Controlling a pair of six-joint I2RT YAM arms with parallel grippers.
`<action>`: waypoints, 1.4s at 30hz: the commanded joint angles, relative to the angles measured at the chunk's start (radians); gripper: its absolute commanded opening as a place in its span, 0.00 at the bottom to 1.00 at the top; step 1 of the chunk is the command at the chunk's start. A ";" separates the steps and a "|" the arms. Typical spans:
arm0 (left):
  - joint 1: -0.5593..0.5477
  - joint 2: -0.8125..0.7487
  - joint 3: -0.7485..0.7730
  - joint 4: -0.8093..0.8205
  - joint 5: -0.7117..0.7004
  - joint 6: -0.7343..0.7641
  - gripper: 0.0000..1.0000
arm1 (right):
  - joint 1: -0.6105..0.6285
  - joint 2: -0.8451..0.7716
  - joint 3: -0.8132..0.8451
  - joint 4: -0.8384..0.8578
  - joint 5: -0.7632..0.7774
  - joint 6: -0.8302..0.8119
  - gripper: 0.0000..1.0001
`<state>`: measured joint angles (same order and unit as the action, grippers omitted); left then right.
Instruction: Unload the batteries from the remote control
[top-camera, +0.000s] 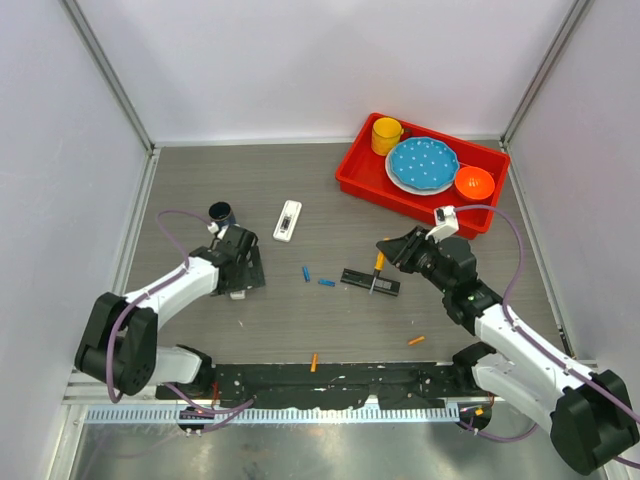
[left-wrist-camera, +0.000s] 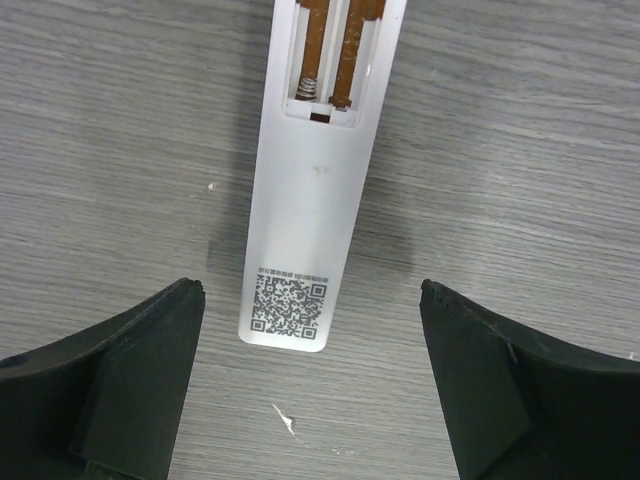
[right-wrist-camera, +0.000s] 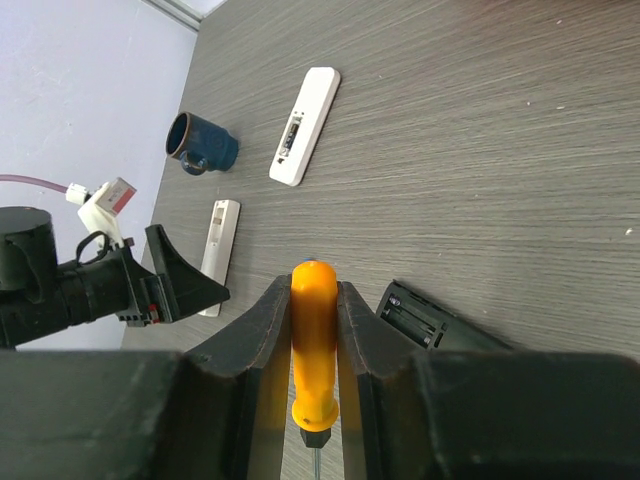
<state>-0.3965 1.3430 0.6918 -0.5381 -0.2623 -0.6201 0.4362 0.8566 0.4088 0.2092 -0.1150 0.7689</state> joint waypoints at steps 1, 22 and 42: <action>0.005 -0.059 0.026 0.036 0.014 0.019 0.93 | -0.007 0.015 0.024 0.052 -0.009 -0.014 0.01; -0.016 -0.075 0.158 0.081 0.175 0.137 0.93 | -0.014 0.122 0.045 0.104 -0.051 -0.020 0.01; -0.065 0.548 0.714 0.030 0.074 0.316 0.94 | -0.145 0.314 0.094 0.183 -0.135 -0.076 0.01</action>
<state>-0.4610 1.8034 1.2915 -0.4911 -0.1436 -0.3744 0.3191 1.1297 0.4480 0.3016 -0.2066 0.7254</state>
